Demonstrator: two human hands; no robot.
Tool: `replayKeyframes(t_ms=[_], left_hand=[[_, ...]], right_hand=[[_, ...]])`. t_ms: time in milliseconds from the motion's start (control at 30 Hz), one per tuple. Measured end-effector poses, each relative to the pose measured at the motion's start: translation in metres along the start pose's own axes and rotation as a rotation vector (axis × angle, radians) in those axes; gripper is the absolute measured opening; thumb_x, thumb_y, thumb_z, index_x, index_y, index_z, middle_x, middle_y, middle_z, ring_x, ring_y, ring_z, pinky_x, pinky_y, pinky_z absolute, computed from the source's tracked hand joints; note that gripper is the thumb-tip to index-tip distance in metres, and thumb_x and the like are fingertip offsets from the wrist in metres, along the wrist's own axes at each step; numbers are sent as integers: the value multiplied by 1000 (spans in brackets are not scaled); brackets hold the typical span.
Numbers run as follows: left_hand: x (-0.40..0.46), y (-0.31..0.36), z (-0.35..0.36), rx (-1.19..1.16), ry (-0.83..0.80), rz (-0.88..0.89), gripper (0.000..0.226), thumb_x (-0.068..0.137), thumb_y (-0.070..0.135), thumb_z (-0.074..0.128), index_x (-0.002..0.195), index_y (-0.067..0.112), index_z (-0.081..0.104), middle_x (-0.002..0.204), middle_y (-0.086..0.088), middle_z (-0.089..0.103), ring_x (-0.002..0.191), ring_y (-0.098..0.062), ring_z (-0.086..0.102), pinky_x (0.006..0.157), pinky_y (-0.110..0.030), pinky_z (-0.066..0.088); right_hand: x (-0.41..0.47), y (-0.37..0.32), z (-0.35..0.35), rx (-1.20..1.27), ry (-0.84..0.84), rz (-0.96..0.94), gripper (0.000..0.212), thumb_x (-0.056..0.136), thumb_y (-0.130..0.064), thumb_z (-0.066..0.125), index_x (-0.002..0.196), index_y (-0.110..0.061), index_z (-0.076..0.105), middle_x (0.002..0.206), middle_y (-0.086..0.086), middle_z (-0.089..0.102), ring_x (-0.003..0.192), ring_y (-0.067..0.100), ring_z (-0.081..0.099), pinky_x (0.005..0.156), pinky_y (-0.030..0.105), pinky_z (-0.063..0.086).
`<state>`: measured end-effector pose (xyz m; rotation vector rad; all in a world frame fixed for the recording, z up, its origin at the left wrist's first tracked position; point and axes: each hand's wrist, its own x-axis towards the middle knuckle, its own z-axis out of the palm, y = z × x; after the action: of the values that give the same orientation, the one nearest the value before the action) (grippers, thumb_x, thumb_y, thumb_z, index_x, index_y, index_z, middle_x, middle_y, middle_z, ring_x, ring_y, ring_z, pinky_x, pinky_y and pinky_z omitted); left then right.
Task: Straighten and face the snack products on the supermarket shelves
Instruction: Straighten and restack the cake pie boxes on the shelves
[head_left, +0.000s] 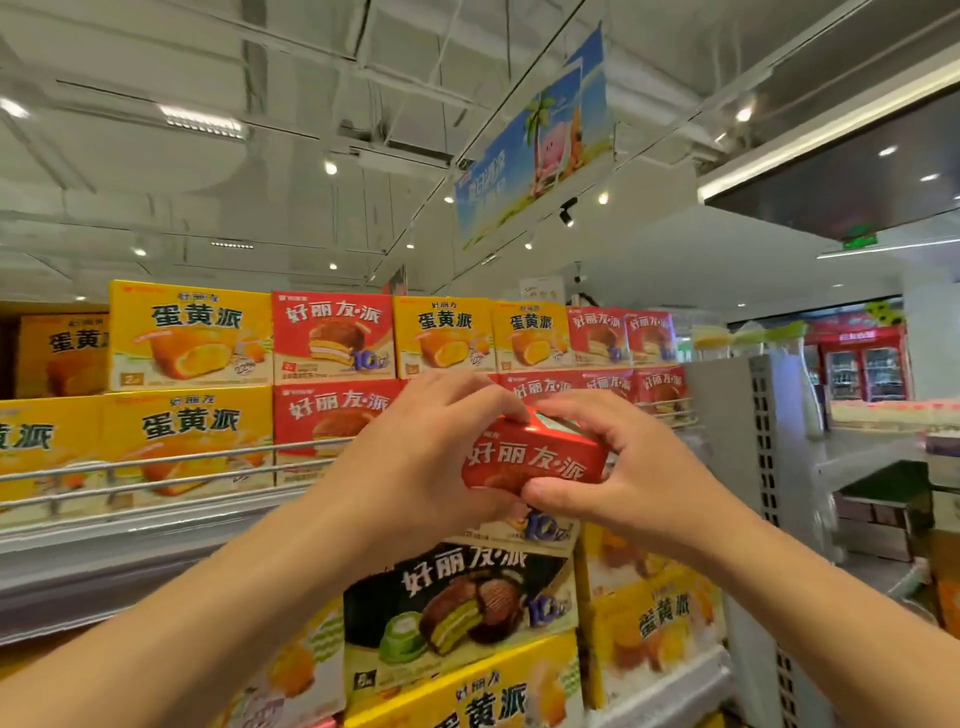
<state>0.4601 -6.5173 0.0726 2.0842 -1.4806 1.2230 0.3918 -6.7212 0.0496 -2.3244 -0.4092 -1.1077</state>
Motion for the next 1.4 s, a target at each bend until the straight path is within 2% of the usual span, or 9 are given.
replayKeyframes(t_ms=[233, 333, 433, 633, 767, 933, 1067, 1200, 1400], left_hand=[[60, -2, 13, -26, 18, -133, 77, 75, 80, 47, 139, 39, 36, 143, 15, 40, 127, 2, 33, 100, -26, 34], [87, -29, 3, 265, 118, -236, 72, 87, 67, 46, 143, 21, 41, 144, 0, 46, 129, -10, 37, 103, -29, 31], [106, -55, -1, 632, -44, -373, 87, 82, 68, 48, 150, 18, 25, 156, -3, 28, 142, -24, 25, 117, -41, 16], [111, -71, 8, 822, -202, -454, 82, 81, 71, 51, 143, 19, 37, 157, -8, 23, 144, -29, 19, 114, -49, 18], [114, -68, 8, 753, -101, -433, 70, 74, 59, 71, 123, 18, 44, 138, -5, 42, 133, -28, 33, 108, -45, 27], [117, -66, 1, 598, -26, -462, 66, 65, 54, 81, 107, 26, 38, 100, 7, 52, 94, -16, 41, 89, -37, 29], [111, -65, 1, 569, 26, -396, 71, 66, 48, 84, 119, 26, 41, 111, 2, 60, 91, -18, 48, 80, -34, 34], [106, -59, -8, 467, 115, -350, 72, 71, 39, 83, 131, 26, 45, 131, -1, 49, 112, -22, 49, 84, -32, 40], [90, -42, -52, 167, 290, -396, 68, 64, 34, 87, 121, 40, 50, 111, 9, 48, 93, -12, 54, 64, -29, 53]], right_hand=[[29, 61, -39, 97, -62, -120, 74, 65, -62, 72, 131, -36, 53, 117, -26, 56, 107, -6, 55, 80, 22, 57], [37, 78, -45, 158, -85, -137, 76, 61, -66, 67, 130, -37, 54, 114, -31, 56, 107, -9, 54, 78, 19, 57], [44, 89, -46, 187, -95, -155, 79, 58, -70, 64, 130, -39, 54, 112, -34, 55, 107, -11, 53, 77, 17, 56], [50, 98, -44, 252, -116, -200, 60, 62, -60, 69, 120, -51, 51, 111, -32, 57, 107, -11, 54, 72, 12, 53], [53, 105, -43, 206, -123, -226, 58, 75, -34, 78, 109, -63, 41, 113, -47, 44, 108, -16, 49, 73, 11, 53], [56, 112, -42, 176, -126, -261, 66, 77, -29, 78, 115, -66, 37, 117, -49, 40, 112, -16, 45, 75, 12, 52], [56, 112, -41, 207, -119, -281, 64, 76, -31, 77, 116, -65, 40, 115, -49, 42, 112, -17, 46, 74, 9, 51], [55, 110, -47, 376, -110, -266, 61, 63, -48, 71, 121, -51, 52, 115, -30, 59, 108, -3, 59, 74, 23, 58], [87, 77, -84, 570, -71, -348, 39, 73, -48, 71, 111, -46, 65, 103, -4, 71, 98, 14, 68, 69, 25, 58]])
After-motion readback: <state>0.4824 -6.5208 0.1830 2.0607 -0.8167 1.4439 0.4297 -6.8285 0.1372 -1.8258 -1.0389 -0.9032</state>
